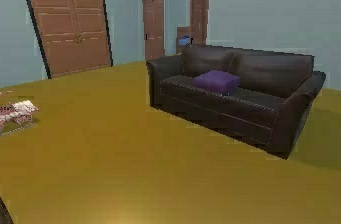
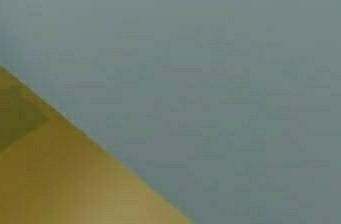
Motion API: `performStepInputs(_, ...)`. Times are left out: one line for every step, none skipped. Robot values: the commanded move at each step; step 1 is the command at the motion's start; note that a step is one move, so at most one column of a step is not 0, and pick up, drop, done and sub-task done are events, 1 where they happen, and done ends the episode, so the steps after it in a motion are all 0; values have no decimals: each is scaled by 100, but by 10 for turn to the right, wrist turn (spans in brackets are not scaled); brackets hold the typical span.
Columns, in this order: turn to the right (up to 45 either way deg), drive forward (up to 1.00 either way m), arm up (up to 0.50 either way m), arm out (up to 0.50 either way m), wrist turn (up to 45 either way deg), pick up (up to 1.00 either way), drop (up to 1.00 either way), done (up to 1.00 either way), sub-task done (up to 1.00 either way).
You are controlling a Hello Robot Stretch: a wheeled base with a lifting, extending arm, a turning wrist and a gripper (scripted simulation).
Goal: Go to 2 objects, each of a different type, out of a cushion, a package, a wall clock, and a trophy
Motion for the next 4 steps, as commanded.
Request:
performStepInputs(0,75,0,0,0,0,0,0,0)
performStepInputs(-120,0,0,0,0,0,0,0,0)
performStepInputs(0,100,0,0,0,0,0,0,0)
performStepInputs(0,60,0,0,0,0,0,0,0)
